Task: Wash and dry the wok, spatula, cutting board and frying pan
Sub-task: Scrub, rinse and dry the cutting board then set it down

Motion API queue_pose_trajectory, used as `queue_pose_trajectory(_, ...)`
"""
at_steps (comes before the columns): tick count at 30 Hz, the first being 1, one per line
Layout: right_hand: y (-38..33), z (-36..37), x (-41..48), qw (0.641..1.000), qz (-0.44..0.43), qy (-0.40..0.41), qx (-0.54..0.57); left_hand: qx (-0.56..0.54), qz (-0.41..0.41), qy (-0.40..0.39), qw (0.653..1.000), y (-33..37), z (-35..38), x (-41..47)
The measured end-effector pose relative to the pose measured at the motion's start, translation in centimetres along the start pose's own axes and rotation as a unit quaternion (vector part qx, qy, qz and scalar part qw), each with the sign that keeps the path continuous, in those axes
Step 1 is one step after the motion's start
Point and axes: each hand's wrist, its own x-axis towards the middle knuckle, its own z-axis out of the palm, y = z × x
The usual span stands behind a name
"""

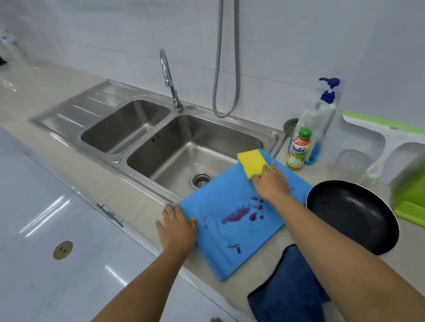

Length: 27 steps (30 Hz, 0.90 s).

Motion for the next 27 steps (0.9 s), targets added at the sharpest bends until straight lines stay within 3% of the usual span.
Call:
queue_pose_trajectory(5, -1.8, 0.9, 4.0, 1.000, 0.027, 0.001, 0.000, -0.007, 0.010, -0.002, 1.000, 0.1, 0.4, 1.6)
queue_pose_trajectory(11, -2.9, 2.8, 5.5, 0.994, 0.043, 0.096, 0.002, -0.061, 0.043, 0.009, 0.997, -1.4, 0.6, 3.2)
queue_pose_trajectory(15, -3.1, 3.7, 5.5, 0.989, 0.023, 0.147, -0.023, -0.176, -0.050, 0.077, 0.980, -2.2, 0.0, 5.1)
queue_pose_trajectory(17, -3.2, 3.7, 5.6, 0.988, 0.023, 0.153, -0.014, -0.160, -0.096, 0.111, 0.976, -2.4, -0.7, 6.2)
queue_pose_trajectory(19, -3.5, 3.7, 5.8, 0.987, 0.029, 0.156, -0.004, -0.132, -0.102, 0.091, 0.982, -2.4, -1.4, 7.3)
queue_pose_trajectory(23, -3.6, 3.3, 6.1, 0.987, 0.046, 0.146, 0.056, -0.239, -0.147, 0.037, 0.959, -2.2, -2.4, 9.3)
queue_pose_trajectory(27, -2.1, 2.2, 5.4, 0.963, 0.100, 0.217, 0.126, -0.232, -0.150, 0.060, 0.959, -2.9, -3.4, 10.9)
